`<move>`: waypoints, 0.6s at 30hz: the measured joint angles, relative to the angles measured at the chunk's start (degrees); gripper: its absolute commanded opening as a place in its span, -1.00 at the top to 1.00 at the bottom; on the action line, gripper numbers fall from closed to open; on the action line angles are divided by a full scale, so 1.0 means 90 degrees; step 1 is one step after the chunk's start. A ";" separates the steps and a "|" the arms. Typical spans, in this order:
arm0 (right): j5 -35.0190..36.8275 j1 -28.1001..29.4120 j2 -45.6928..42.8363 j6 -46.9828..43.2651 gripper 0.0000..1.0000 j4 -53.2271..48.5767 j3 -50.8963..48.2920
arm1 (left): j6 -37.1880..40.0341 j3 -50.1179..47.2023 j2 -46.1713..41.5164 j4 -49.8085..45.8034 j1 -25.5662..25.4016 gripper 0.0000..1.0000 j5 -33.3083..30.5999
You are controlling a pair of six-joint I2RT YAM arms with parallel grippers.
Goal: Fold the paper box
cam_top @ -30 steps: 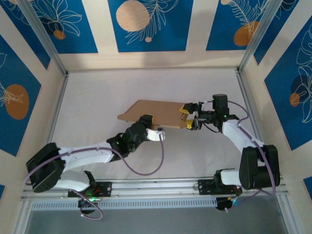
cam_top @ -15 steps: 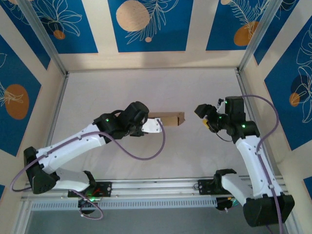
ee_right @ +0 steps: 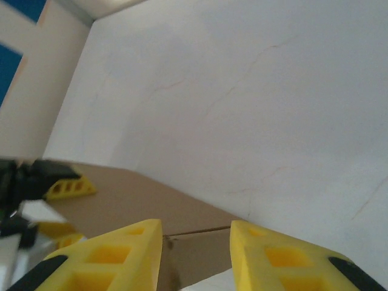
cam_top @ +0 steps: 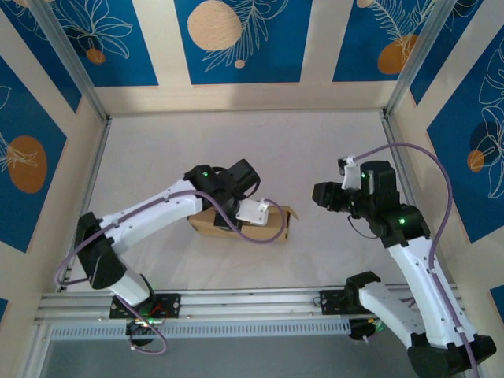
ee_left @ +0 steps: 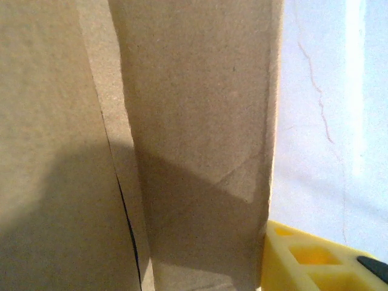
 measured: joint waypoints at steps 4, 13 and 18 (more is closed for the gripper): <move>-0.0238 0.0447 0.0231 -0.1103 0.28 -0.0391 0.0491 | 0.0000 0.0228 0.0308 -0.0090 0.0000 0.05 0.0131; 0.0359 0.1608 0.0362 -0.3487 0.22 -0.1484 0.0641 | -0.0002 0.0520 0.0653 -0.0228 0.0012 0.05 0.0250; 0.0840 0.1892 0.0712 -0.4027 0.23 -0.1545 0.0391 | 0.0000 0.0520 0.0653 -0.0228 0.0012 0.05 0.0265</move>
